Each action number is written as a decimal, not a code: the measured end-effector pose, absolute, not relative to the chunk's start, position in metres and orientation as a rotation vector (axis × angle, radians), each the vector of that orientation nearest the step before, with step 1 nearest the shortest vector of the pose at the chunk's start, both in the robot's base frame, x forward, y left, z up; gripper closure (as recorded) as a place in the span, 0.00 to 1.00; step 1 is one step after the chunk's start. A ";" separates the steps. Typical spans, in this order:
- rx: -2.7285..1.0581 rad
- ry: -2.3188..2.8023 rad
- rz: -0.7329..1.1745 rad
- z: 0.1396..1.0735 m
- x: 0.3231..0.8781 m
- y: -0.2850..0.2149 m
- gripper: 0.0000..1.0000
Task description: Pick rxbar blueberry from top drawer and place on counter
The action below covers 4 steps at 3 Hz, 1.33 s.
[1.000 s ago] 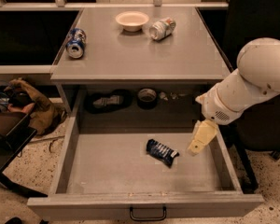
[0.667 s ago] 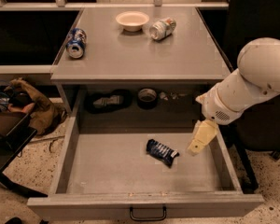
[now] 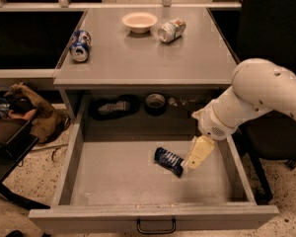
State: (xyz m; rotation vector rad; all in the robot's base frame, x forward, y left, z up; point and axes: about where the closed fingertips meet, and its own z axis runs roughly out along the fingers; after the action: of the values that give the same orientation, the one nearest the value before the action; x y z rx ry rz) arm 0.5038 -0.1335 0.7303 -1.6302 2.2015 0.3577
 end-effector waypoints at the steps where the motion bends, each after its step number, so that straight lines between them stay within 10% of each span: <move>1: -1.659 2.171 0.415 0.703 0.509 -0.115 0.00; 4: -1.624 2.182 0.478 0.649 0.508 -0.096 0.00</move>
Offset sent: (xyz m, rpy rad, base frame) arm 0.0081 0.0385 -0.0765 0.0858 0.0373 0.0655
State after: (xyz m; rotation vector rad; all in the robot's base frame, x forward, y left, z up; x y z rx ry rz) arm 0.5079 -0.0964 0.6487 -1.6238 2.1824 0.4778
